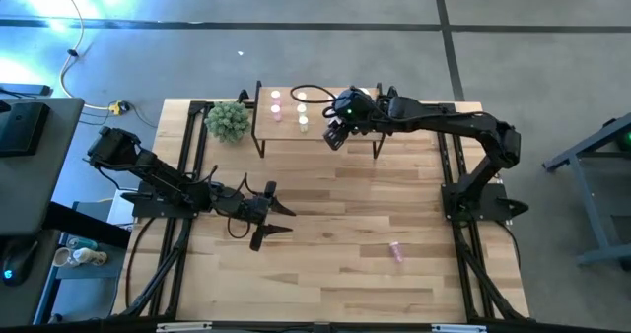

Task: Pick and place medicine bottles onto shelf by color
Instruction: Put the orange pill bottle aligned with the other orange pill bottles on the shelf

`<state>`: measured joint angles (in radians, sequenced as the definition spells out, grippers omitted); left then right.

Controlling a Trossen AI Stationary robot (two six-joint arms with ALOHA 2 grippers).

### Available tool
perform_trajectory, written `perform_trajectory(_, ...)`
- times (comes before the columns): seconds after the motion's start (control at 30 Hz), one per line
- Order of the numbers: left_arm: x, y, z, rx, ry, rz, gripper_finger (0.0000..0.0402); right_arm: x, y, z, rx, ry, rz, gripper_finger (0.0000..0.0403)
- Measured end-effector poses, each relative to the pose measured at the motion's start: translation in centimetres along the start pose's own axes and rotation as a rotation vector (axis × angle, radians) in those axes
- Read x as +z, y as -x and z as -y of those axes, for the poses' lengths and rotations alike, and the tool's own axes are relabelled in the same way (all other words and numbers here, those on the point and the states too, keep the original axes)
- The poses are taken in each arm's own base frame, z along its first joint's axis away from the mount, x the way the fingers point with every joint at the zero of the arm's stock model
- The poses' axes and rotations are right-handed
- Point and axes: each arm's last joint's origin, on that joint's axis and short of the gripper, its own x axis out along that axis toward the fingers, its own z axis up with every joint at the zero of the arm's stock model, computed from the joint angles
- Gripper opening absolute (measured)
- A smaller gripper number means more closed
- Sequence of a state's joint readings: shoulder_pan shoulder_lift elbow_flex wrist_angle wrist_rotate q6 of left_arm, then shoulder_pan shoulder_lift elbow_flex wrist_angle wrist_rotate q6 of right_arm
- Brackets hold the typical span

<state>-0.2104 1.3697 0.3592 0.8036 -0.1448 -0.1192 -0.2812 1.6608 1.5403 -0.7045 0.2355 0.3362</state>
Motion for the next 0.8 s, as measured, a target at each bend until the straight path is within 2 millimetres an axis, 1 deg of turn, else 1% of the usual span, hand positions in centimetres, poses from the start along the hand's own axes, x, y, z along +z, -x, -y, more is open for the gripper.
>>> perform_trajectory(0.17, 0.0, 0.0, 0.0, 0.000, 0.000, 0.000, 0.0193, 0.2, 1.3, -0.6, 0.008, -0.001, -0.039, 0.0197)
perform_trajectory(0.3, 0.0, 0.0, 0.0, 0.000, 0.000, 0.000, 0.0193, -0.2, 2.6, -1.7, 0.017, 0.041, -0.102, 0.0197)
perform_trajectory(0.37, 0.0, 0.0, 0.0, 0.000, 0.000, 0.000, 0.0193, -0.9, 3.2, -2.6, 0.030, 0.076, -0.140, 0.0197)
perform_trajectory(0.47, 0.0, 0.0, 0.0, 0.000, 0.000, 0.000, 0.0193, -2.1, 3.8, -3.9, 0.057, 0.138, -0.209, 0.0197)
perform_trajectory(0.57, 0.0, 0.0, 0.0, 0.000, 0.000, 0.000, 0.0193, -4.1, 4.0, -5.3, 0.068, 0.208, -0.289, 0.0197)
perform_trajectory(0.7, 0.0, 0.0, 0.0, 0.000, 0.000, 0.000, 0.0193, -7.0, 3.7, -7.1, 0.047, 0.288, -0.334, 0.0197)
perform_trajectory(0.8, 0.0, 0.0, 0.0, -0.001, 0.000, 0.000, 0.0193, -9.4, 3.2, -8.2, 0.015, 0.334, -0.336, 0.0197)
